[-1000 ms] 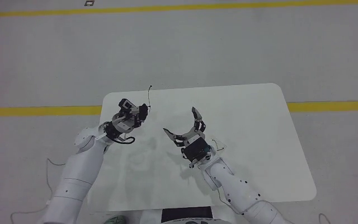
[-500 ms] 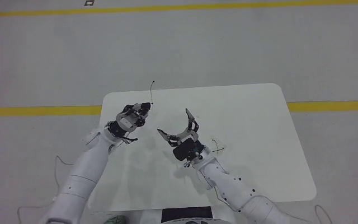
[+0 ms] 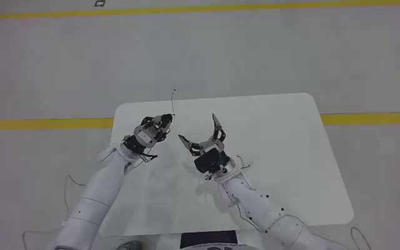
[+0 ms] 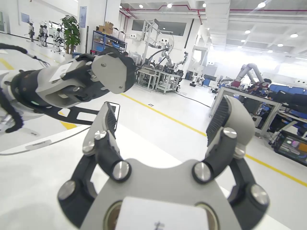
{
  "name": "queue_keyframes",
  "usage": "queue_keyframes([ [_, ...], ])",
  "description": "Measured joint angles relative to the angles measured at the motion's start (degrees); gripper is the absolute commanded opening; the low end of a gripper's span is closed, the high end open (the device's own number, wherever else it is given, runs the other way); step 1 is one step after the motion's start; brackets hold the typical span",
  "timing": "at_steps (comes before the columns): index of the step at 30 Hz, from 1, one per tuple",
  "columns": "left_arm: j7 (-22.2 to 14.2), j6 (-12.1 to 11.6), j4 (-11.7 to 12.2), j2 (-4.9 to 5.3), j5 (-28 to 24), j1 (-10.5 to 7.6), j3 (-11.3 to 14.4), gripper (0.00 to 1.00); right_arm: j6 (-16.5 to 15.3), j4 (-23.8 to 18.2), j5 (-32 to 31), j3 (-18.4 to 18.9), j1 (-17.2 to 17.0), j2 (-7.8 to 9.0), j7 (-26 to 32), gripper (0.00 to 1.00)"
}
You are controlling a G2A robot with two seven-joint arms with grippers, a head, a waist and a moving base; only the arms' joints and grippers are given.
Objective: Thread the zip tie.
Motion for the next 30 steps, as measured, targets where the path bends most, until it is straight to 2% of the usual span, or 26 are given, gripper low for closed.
queue_keyframes([
  [5, 0.72, -0.19, -0.36, -0.04, -0.02, 0.17, 0.19, 0.0, -0.34, -0.29, 0.0, -0.07, -0.05, 0.0, 0.28, 1.0],
  [8, 2.19, 0.46, -1.3, -0.17, -0.95, 0.71, 0.85, 0.0, -0.51, -0.83, 0.0, -0.28, 0.03, -0.08, 0.59, 1.0],
  [13, 2.65, 0.93, -1.35, -0.29, -2.11, 0.95, 1.55, 0.0, 0.02, -0.29, 0.0, -0.96, 0.87, -0.14, 0.28, 1.0],
  [14, 2.65, 0.95, -1.28, -0.3, -2.33, 0.94, 1.7, 0.0, 0.01, -0.24, 0.0, -0.96, 0.91, -0.16, 0.19, 0.85],
  [15, 2.59, 0.95, -1.22, -0.3, -2.42, 0.92, 1.84, 0.0, 0.01, -0.21, 0.0, -0.96, 0.92, -0.18, 0.12, 0.74],
  [16, 2.48, 0.95, -1.16, -0.28, -2.44, 0.89, 1.97, 0.0, 0.0, -0.2, 0.0, -0.96, 0.93, -0.19, 0.07, 0.58],
  [17, 2.4, 0.94, -1.11, -0.26, -2.44, 0.86, 2.05, 0.0, 0.0, -0.18, 0.0, -0.98, 0.95, -0.22, 0.02, 0.49],
  [19, 2.37, 0.94, -1.1, -0.26, -2.43, 0.85, 2.06, 0.0, 0.0, -0.12, 0.0, -1.03, 0.99, -0.25, -0.04, 0.44],
  [23, 2.38, 0.94, -1.1, -0.26, -2.43, 0.85, 2.05, 0.0, 0.0, 0.2, 0.0, -1.32, 1.23, -0.32, -0.1, 0.4],
  [30, 2.38, 0.94, -1.1, -0.26, -2.42, 0.85, 2.05, 0.0, 0.0, 0.51, 0.0, -2.05, 1.73, -0.21, 0.53, 0.38],
])
